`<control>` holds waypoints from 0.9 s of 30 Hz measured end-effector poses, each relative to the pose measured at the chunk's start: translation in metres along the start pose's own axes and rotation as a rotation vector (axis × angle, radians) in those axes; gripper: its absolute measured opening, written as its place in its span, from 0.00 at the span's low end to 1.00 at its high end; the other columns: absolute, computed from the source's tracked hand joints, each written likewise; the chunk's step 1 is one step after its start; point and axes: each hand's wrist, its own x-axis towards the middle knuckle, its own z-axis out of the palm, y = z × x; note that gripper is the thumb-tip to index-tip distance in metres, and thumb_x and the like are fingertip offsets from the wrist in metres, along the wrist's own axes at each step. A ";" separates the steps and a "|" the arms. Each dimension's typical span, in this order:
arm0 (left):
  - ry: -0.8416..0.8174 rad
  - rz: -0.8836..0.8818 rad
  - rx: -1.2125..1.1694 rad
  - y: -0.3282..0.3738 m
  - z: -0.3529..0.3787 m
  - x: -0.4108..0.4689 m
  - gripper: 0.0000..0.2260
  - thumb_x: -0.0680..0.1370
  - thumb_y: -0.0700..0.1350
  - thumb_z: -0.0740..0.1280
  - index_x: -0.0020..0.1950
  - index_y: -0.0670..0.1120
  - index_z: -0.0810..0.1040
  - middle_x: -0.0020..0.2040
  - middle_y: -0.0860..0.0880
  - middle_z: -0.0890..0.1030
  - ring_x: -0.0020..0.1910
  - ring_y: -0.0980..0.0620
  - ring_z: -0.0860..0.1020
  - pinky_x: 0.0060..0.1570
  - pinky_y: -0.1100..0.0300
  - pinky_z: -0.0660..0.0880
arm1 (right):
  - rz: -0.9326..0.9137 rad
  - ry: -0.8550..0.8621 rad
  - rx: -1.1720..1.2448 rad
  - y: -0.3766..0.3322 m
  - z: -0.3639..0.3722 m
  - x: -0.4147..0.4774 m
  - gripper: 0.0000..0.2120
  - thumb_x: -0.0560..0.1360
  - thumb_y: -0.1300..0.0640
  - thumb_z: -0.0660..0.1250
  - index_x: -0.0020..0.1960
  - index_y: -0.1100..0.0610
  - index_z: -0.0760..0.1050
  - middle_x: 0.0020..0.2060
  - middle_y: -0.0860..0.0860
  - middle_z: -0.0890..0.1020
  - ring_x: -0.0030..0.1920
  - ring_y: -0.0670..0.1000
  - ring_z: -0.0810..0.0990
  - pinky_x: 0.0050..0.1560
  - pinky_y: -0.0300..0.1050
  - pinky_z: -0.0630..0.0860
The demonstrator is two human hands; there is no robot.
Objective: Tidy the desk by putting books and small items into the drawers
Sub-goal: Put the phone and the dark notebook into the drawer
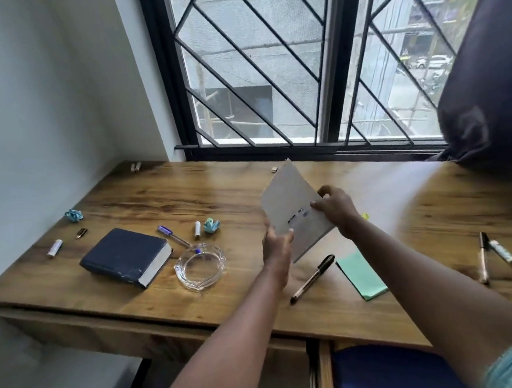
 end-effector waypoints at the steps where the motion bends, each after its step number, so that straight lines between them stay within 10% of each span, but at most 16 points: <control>1: 0.010 0.024 0.031 0.007 0.005 -0.006 0.19 0.80 0.43 0.63 0.70 0.41 0.68 0.64 0.42 0.76 0.57 0.46 0.76 0.52 0.59 0.71 | -0.066 0.058 -0.062 -0.002 -0.005 -0.009 0.08 0.75 0.62 0.65 0.54 0.62 0.75 0.51 0.62 0.80 0.43 0.57 0.77 0.39 0.44 0.73; 7: -0.099 0.146 -0.160 0.045 0.035 -0.049 0.46 0.60 0.69 0.68 0.73 0.53 0.59 0.62 0.51 0.76 0.60 0.48 0.77 0.64 0.49 0.72 | -0.609 0.449 -0.464 0.010 -0.033 -0.072 0.08 0.75 0.62 0.65 0.52 0.54 0.70 0.34 0.61 0.82 0.32 0.63 0.81 0.28 0.51 0.76; 14: -0.051 0.156 -0.173 0.035 0.062 -0.098 0.18 0.70 0.44 0.61 0.59 0.52 0.64 0.58 0.43 0.77 0.57 0.38 0.77 0.58 0.40 0.75 | -0.982 0.312 -0.755 0.049 -0.077 -0.148 0.11 0.77 0.51 0.62 0.52 0.57 0.78 0.49 0.52 0.85 0.48 0.54 0.83 0.44 0.43 0.79; 20: -0.160 0.126 -0.248 0.006 0.091 -0.161 0.17 0.76 0.33 0.57 0.60 0.50 0.63 0.53 0.44 0.73 0.49 0.46 0.74 0.47 0.49 0.74 | -0.456 0.294 -0.301 0.100 -0.141 -0.193 0.18 0.77 0.53 0.64 0.64 0.58 0.74 0.59 0.54 0.80 0.59 0.53 0.78 0.59 0.42 0.73; 27: -0.172 -0.066 -0.287 -0.050 0.146 -0.246 0.15 0.77 0.33 0.56 0.57 0.51 0.62 0.48 0.44 0.73 0.45 0.42 0.74 0.47 0.47 0.75 | 0.039 0.247 0.036 0.155 -0.201 -0.263 0.19 0.76 0.61 0.66 0.66 0.61 0.72 0.59 0.57 0.80 0.59 0.54 0.78 0.48 0.32 0.66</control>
